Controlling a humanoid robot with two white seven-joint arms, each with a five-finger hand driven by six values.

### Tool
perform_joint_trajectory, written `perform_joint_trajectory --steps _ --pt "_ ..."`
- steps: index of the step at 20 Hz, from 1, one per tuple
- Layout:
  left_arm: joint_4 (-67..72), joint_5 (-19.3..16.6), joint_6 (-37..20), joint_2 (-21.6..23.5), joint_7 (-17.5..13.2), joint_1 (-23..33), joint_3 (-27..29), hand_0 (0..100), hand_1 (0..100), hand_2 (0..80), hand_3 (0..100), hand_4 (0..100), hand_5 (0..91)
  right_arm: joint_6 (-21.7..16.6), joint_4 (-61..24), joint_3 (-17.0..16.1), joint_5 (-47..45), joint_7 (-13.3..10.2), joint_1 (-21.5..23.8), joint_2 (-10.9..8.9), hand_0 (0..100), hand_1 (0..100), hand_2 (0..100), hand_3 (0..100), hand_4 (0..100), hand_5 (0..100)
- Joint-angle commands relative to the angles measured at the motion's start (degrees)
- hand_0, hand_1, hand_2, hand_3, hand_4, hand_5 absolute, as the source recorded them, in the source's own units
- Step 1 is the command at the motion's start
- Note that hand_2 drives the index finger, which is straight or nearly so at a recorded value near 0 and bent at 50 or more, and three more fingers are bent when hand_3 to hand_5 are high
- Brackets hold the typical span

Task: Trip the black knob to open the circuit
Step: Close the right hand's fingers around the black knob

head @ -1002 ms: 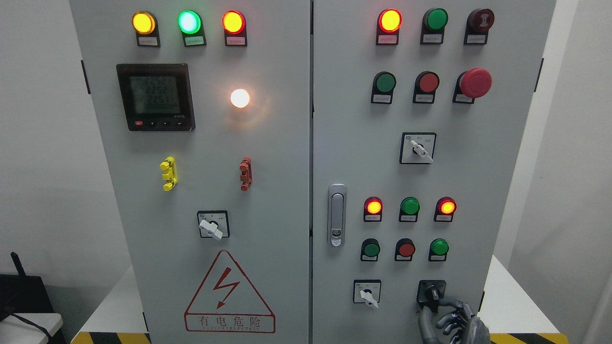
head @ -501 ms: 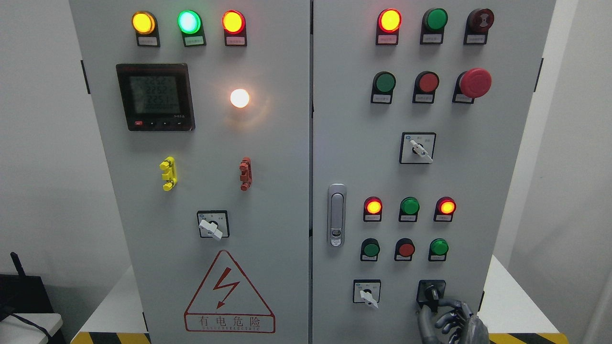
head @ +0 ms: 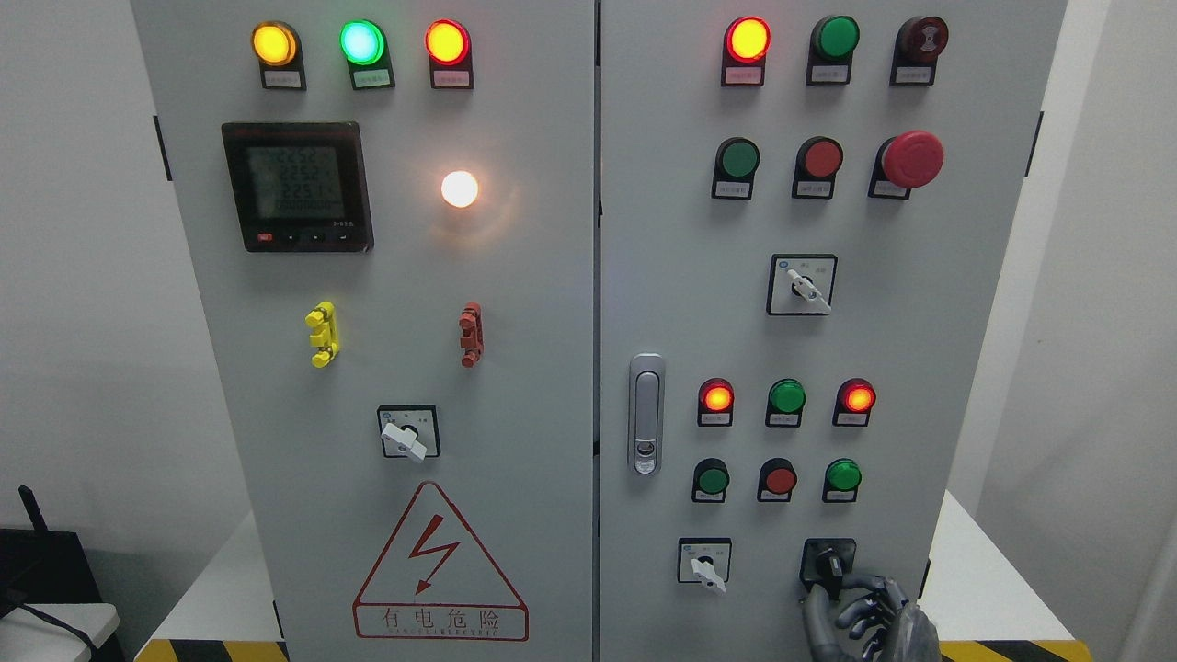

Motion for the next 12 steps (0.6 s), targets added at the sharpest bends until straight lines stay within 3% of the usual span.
perform_joint_trajectory --steps 1,12 --pt "0.0 -1.93 0.02 0.01 0.03 -0.44 0.0 12 39 0.0 0 0 0.0 0.03 0.01 0.08 0.0 0.1 -0.08 0.04 42 80 51 85 90 94" --pt "0.0 -1.93 0.02 0.01 0.03 -0.44 0.0 12 39 0.0 0 0 0.0 0.03 -0.08 0.25 -0.09 0.1 -0.08 0.04 43 80 52 86 90 94"
